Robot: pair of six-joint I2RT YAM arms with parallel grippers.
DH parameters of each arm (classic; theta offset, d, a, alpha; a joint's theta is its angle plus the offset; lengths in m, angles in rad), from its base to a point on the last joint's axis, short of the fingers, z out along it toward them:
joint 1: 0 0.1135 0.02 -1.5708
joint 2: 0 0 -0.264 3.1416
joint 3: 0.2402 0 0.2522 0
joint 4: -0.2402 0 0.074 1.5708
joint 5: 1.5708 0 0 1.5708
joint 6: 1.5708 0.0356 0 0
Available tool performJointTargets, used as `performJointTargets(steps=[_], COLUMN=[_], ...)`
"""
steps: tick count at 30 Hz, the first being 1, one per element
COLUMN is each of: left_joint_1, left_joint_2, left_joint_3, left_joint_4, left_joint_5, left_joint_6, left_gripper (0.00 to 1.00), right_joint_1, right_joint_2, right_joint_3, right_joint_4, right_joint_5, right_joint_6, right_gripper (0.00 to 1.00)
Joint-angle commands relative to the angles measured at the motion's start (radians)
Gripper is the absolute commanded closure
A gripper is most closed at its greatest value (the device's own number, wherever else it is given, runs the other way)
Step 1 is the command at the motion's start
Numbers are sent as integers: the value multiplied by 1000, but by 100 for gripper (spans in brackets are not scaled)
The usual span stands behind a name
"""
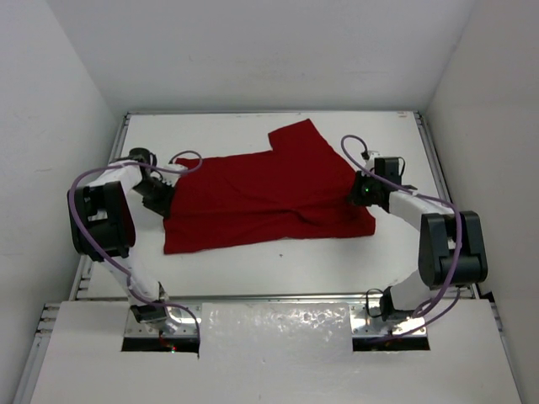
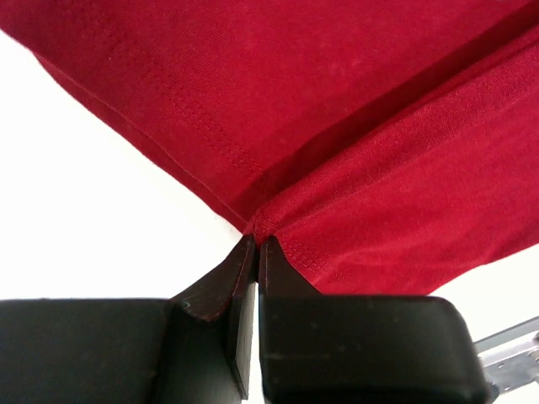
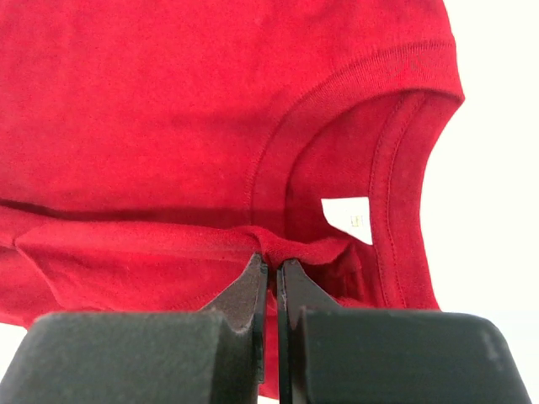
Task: Fold and stack the t-shirts
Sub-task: Fold the flattened tshirt in 1/3 of the way
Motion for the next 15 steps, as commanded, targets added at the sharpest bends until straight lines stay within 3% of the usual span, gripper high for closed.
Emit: performJointTargets(steps=[1,6,7,10,11,13,15], left_joint_1=[22,19,19,19,20,26,54], left_joint_2=[0,5,7,20,23,27,5], left_joint_3=[-8,19,22,27,30,47,79], left_joint_4=[50,67,66,62,58,52,35], left_joint_5=[-28,44,64,68,68,79,96], left_joint_6=[-49,-81,-84,-101,-104,-123,-140], left_gripper=[100,100,98,71,59,50,49], right_joint_1=[-7,-5,-7,-5,-5,-7,-8], right_joint_2=[11,73,83,116,122,131,125], right_joint_3=[33,70,77,108,117,151,200], right_joint_4=[4,21,13,-5,-27,-88,-149], right_joint_5=[30,12,12,12,15,64,134], right_joint_6=[-16,14,16,16,10,-1,-7], right_gripper=[100,100,96,74,58,49,41])
